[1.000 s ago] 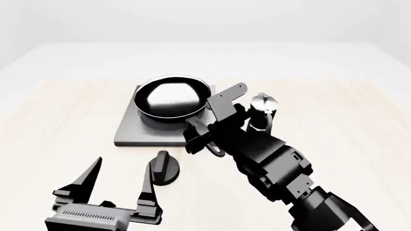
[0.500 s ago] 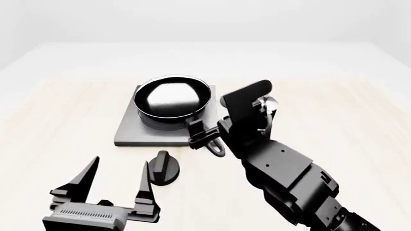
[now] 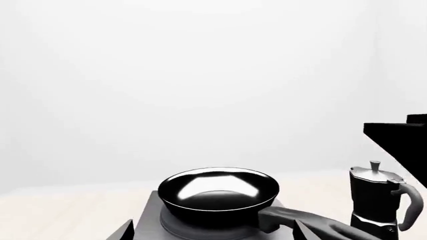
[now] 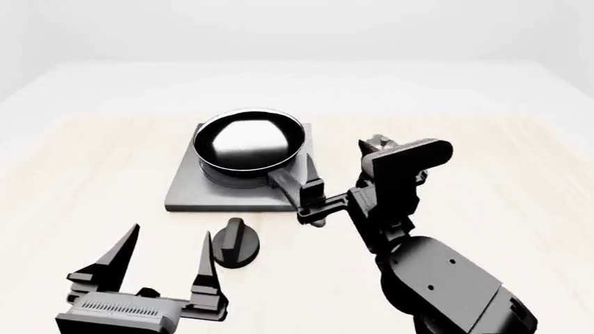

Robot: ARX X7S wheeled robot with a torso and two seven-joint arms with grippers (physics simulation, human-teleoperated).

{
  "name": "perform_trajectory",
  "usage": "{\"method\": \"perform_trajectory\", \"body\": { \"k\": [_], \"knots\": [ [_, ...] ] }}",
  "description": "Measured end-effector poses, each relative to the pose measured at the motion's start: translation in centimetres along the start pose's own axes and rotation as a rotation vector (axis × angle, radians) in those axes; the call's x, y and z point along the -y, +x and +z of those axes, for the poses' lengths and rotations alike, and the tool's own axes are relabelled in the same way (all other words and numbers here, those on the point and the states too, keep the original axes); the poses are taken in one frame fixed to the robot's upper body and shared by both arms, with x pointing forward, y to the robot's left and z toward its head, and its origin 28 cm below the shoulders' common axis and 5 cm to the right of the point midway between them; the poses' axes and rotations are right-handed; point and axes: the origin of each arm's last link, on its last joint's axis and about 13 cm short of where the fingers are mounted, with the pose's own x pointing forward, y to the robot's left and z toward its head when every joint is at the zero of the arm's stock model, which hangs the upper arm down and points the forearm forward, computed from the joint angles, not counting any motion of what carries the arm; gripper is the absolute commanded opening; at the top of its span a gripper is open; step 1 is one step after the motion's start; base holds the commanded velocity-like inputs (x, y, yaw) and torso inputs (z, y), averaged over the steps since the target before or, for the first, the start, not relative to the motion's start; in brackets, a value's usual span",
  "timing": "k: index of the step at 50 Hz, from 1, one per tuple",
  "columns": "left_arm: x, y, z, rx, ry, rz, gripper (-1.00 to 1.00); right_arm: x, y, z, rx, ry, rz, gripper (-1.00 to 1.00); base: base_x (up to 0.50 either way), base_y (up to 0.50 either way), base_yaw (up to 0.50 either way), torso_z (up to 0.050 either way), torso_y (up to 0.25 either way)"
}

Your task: Put the frying pan on the stove.

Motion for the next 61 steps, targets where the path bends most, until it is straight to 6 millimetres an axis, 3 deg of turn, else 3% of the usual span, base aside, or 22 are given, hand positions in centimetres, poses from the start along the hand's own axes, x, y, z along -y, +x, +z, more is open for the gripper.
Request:
{"method": "perform_trajectory", "body": {
  "k": [34,61],
  "knots": [
    [0.0,-1.0,1.9,0.060,-0.016,-0.013,1.00,0.2,-5.7,0.8,0.127,-0.076,-0.135,1.00,0.00,0.00,0.00,0.000,0.000],
    [0.0,-1.9,3.4,0.108,-0.023,-0.021,1.00,-0.4,-8.8,2.4,0.229,-0.155,-0.204,1.00,0.00,0.00,0.00,0.000,0.000]
  ]
}}
